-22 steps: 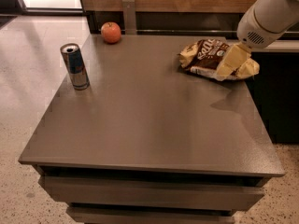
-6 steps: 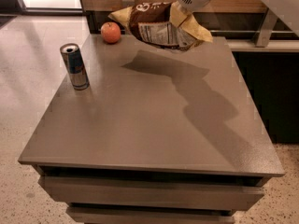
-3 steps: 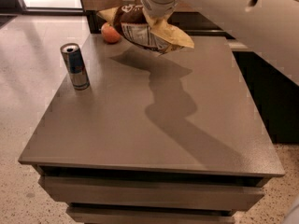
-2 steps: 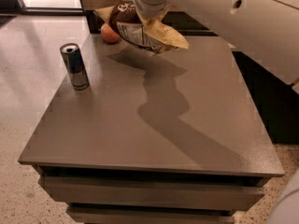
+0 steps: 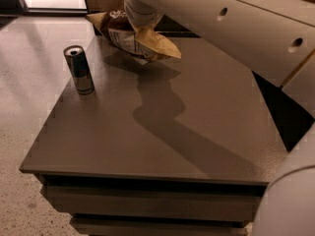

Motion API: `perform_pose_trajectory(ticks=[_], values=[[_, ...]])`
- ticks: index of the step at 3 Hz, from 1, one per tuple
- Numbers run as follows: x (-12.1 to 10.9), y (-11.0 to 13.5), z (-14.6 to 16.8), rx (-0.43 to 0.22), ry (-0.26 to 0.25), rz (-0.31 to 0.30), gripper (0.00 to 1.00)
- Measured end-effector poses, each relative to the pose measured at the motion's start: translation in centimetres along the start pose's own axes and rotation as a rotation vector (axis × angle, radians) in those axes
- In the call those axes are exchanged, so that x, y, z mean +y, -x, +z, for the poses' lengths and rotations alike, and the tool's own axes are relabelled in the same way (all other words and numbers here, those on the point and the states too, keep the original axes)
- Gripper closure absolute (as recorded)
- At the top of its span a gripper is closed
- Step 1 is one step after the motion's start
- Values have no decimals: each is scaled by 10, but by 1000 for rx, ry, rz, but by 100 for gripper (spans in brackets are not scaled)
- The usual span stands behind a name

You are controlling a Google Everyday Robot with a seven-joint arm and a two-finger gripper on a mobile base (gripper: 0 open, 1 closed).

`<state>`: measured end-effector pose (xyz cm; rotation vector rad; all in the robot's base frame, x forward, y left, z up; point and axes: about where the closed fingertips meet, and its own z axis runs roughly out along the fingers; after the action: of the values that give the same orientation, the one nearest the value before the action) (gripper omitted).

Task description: Move brown chip bag near redbull can

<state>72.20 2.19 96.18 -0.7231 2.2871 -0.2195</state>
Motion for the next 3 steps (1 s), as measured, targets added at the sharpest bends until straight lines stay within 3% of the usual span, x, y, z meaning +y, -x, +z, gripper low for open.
perform_pose_trajectory(ticks=[3], values=[[63, 1, 40, 32, 124, -22, 100]])
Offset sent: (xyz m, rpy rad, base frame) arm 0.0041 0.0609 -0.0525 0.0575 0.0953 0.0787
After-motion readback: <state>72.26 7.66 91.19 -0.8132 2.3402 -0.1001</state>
